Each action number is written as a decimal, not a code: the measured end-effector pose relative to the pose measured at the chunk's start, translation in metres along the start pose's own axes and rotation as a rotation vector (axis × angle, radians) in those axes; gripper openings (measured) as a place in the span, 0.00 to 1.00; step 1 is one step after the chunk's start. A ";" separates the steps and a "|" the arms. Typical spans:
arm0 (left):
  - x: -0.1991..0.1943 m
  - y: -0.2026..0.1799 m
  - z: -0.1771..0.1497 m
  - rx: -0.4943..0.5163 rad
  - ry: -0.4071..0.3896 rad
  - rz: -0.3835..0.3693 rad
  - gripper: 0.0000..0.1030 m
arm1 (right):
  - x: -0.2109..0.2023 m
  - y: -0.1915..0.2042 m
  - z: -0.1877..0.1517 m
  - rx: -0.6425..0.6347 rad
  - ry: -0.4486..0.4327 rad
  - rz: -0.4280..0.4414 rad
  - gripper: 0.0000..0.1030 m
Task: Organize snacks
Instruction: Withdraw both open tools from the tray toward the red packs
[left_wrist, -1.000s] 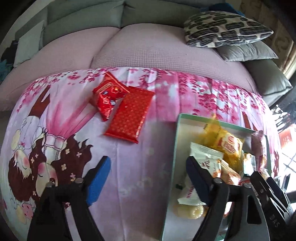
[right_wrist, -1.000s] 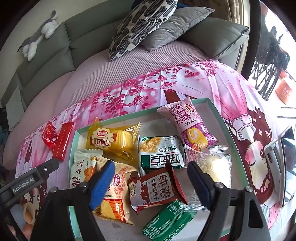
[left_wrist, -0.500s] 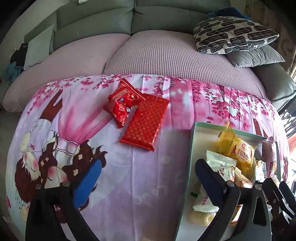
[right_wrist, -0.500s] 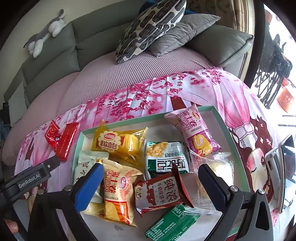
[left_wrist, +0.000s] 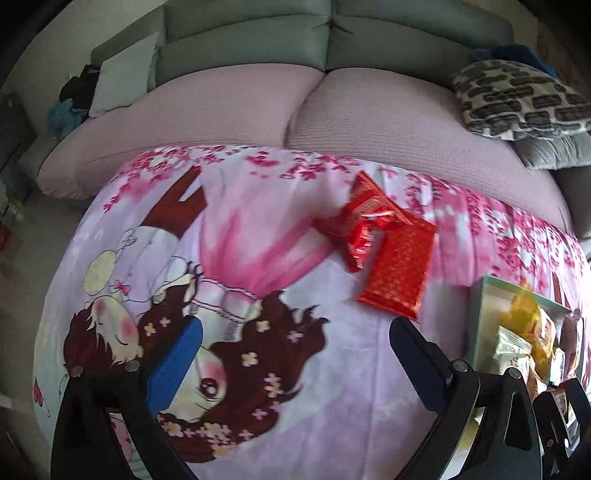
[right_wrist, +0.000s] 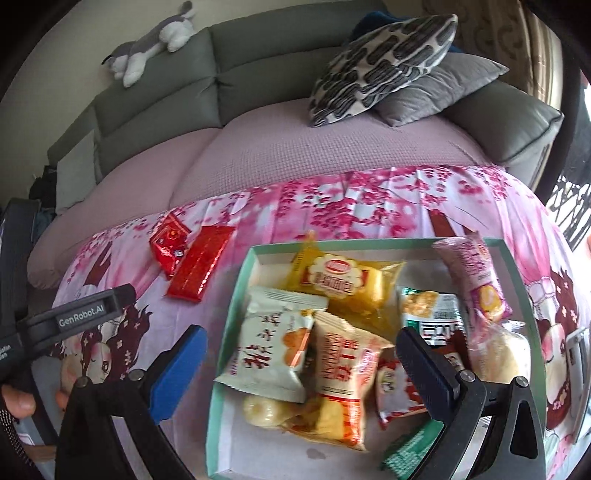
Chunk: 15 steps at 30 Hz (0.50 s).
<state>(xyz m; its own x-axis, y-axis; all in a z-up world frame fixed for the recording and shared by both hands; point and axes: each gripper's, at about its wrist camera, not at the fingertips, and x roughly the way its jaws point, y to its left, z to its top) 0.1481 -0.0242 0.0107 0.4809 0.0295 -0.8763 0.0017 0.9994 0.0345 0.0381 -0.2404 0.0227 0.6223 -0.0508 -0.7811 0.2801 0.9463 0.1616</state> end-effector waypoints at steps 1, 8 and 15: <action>0.001 0.007 0.001 -0.014 0.003 0.005 0.98 | 0.002 0.004 0.001 -0.005 0.001 0.008 1.00; 0.015 0.042 0.007 -0.114 0.039 -0.008 0.98 | 0.013 0.031 0.013 -0.030 0.006 0.042 1.00; 0.027 0.053 0.023 -0.124 0.062 -0.036 0.98 | 0.036 0.061 0.035 -0.038 0.035 0.088 1.00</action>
<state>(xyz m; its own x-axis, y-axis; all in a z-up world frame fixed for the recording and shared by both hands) 0.1816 0.0287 -0.0003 0.4272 -0.0091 -0.9041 -0.0923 0.9943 -0.0536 0.1030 -0.1961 0.0260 0.6168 0.0432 -0.7859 0.1976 0.9580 0.2078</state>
